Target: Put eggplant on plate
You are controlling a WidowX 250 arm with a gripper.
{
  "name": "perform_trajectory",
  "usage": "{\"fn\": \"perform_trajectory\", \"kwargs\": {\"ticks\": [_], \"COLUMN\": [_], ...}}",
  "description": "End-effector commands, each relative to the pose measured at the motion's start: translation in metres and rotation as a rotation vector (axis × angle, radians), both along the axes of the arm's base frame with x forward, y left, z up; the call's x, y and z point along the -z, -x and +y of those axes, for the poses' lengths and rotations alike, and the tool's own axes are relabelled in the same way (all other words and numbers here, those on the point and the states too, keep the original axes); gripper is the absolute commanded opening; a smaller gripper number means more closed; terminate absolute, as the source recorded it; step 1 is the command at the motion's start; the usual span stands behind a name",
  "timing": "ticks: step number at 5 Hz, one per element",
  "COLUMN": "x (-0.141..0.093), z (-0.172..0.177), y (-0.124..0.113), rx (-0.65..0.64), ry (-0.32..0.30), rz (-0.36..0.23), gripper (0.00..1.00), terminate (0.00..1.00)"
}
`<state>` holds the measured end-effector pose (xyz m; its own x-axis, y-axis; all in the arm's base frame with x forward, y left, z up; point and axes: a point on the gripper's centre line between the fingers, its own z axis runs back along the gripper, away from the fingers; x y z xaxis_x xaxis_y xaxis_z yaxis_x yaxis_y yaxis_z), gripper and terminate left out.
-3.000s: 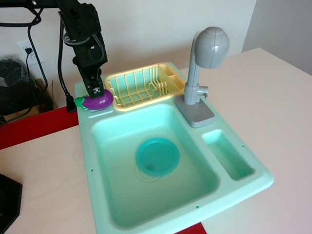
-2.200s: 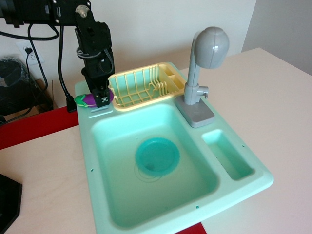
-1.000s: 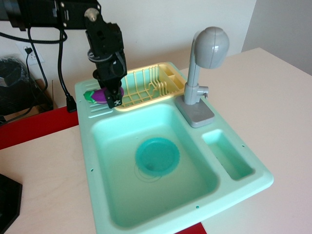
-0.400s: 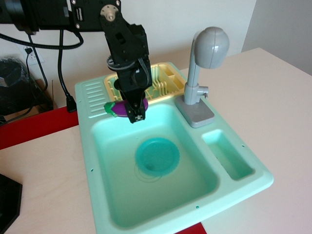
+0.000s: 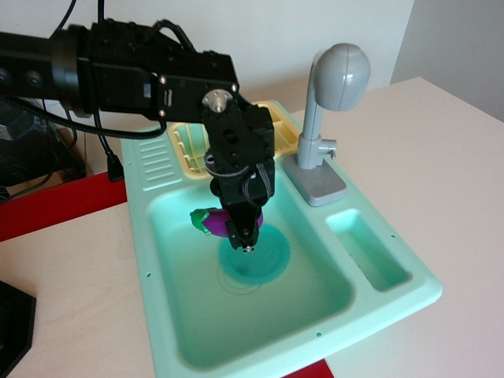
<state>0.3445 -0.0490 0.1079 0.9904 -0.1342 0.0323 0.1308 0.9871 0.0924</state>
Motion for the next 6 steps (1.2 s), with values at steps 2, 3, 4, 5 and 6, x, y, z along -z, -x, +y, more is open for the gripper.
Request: {"fn": "perform_trajectory", "kwargs": {"ticks": [2,3,4,5,6], "x": [0.036,0.047,0.046,0.037,0.025], "z": [-0.010,-0.013,-0.014,-0.012,-0.010], "y": [-0.019,-0.027,-0.032,-0.028,-0.019], "rx": [-0.010,-0.019,-0.036,-0.062,-0.074], "ry": [-0.062,-0.068,-0.060,-0.057,-0.052], "rz": [-0.027,-0.017,-0.018,-0.022,-0.018], "gripper": [0.00,0.00,1.00,1.00,1.00], "terminate": [0.00,0.00,0.00,0.00,0.00]}}
